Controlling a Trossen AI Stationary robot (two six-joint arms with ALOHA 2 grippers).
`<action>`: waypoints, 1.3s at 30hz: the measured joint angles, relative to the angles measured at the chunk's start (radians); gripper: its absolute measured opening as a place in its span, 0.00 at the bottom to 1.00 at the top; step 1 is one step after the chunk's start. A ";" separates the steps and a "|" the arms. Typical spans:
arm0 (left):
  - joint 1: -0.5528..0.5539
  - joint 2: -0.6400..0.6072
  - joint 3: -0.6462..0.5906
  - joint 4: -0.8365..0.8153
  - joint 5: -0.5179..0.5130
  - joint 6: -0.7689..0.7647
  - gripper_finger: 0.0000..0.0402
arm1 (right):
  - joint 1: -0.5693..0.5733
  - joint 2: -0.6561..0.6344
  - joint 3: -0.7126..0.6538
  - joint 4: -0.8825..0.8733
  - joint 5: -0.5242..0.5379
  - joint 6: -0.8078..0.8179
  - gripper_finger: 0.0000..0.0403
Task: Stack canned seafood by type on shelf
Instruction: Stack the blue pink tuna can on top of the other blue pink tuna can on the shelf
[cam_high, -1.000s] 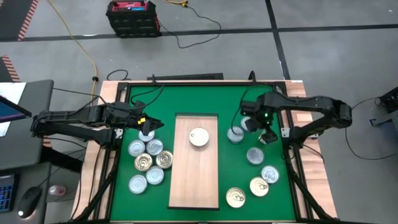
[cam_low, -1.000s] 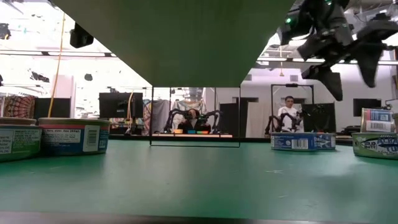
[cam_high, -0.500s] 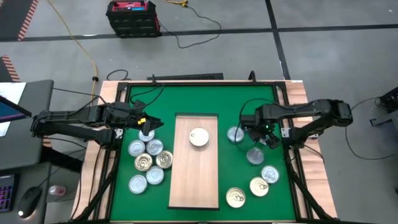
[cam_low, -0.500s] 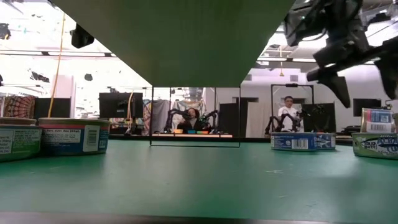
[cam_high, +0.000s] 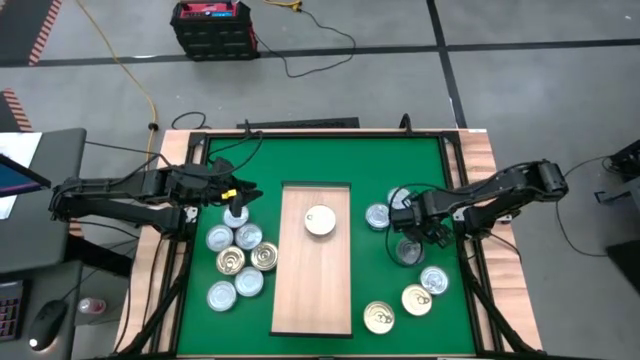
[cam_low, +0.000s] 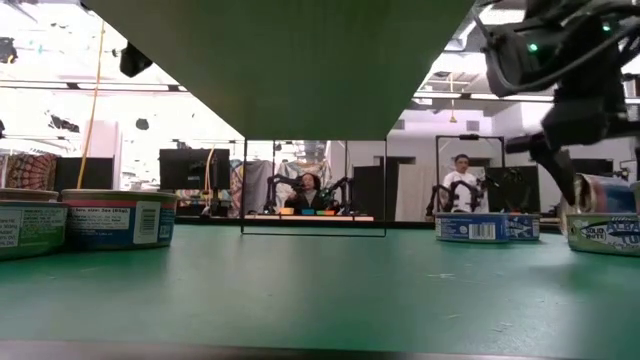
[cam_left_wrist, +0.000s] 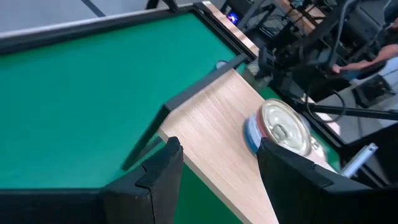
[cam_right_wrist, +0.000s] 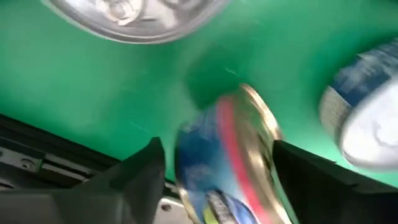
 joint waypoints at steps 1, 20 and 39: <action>0.000 0.000 0.000 0.000 -0.010 0.008 0.50 | 0.006 0.000 -0.012 0.018 0.000 -0.015 0.73; 0.000 0.000 0.000 0.008 -0.025 0.005 0.50 | -0.036 0.000 -0.035 0.085 0.138 -0.162 0.57; 0.000 0.000 0.000 0.008 -0.052 0.007 0.50 | 0.018 0.000 0.462 -0.071 0.152 -0.010 0.56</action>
